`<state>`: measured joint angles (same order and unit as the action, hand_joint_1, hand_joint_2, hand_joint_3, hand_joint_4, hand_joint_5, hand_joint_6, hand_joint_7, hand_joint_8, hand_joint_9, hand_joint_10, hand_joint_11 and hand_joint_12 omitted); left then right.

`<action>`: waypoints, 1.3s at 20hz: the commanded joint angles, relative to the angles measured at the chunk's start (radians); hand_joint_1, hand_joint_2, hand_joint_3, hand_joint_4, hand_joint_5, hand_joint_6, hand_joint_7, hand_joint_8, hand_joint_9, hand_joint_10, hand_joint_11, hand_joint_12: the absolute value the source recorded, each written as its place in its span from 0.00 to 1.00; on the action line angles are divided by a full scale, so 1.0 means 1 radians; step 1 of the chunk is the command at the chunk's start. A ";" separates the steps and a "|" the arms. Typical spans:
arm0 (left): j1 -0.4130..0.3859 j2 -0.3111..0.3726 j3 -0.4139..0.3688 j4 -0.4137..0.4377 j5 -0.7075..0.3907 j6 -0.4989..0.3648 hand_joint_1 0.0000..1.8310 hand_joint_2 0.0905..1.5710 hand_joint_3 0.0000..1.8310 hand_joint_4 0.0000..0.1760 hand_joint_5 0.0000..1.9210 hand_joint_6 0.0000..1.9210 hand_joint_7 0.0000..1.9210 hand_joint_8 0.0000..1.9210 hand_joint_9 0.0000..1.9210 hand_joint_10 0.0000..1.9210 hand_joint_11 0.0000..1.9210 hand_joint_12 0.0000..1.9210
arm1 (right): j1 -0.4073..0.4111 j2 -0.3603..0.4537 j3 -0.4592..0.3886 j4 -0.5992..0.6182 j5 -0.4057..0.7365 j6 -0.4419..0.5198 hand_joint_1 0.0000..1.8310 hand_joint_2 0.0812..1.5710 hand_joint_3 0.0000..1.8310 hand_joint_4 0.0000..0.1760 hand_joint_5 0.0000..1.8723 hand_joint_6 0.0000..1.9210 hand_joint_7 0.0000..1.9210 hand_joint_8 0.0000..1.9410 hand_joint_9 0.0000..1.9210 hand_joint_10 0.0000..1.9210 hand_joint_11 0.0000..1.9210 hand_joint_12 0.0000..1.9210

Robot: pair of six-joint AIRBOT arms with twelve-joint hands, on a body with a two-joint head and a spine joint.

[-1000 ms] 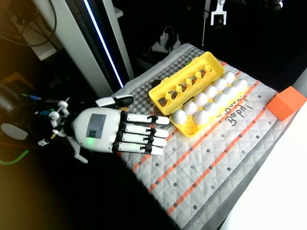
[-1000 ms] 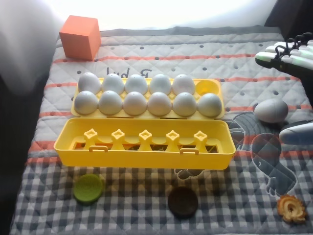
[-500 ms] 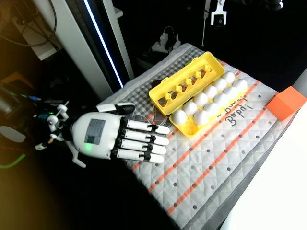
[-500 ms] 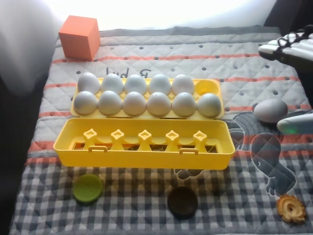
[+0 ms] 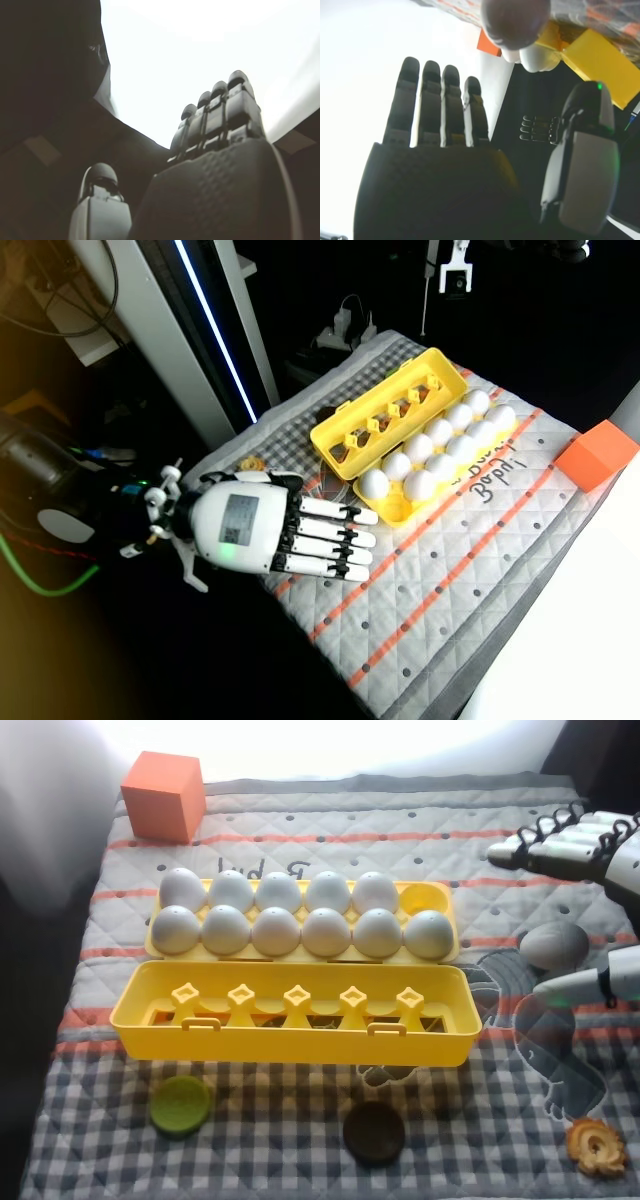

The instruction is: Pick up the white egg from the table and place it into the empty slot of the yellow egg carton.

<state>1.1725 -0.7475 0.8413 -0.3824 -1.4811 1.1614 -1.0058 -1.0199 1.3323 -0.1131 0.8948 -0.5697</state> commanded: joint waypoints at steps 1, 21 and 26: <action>-0.013 0.000 0.006 0.004 -0.122 -0.006 0.00 0.55 0.00 0.17 0.00 0.00 0.00 0.00 0.00 0.00 0.00 0.00 | 0.016 0.003 0.005 0.031 0.106 0.005 0.38 0.54 0.00 0.15 0.16 0.01 0.17 0.00 0.15 0.00 0.10 0.11; -0.007 0.002 0.005 0.004 -0.118 -0.006 0.00 0.55 0.00 0.21 0.00 0.00 0.00 0.00 0.00 0.00 0.00 0.00 | 0.014 -0.022 0.042 0.007 0.086 0.073 0.54 0.58 0.00 0.00 0.42 0.01 0.46 0.00 0.51 0.00 0.43 0.16; -0.006 0.001 0.005 0.004 -0.119 -0.006 0.00 0.55 0.00 0.25 0.00 0.00 0.00 0.00 0.00 0.00 0.00 0.00 | 0.014 -0.021 0.039 0.004 0.087 0.075 0.56 0.60 0.00 0.00 0.48 0.00 0.50 0.00 0.53 0.00 0.41 0.24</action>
<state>1.1748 -0.7475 0.8413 -0.3847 -1.4799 1.1614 -1.0058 -1.0412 1.3708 -0.1349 0.8742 -0.5014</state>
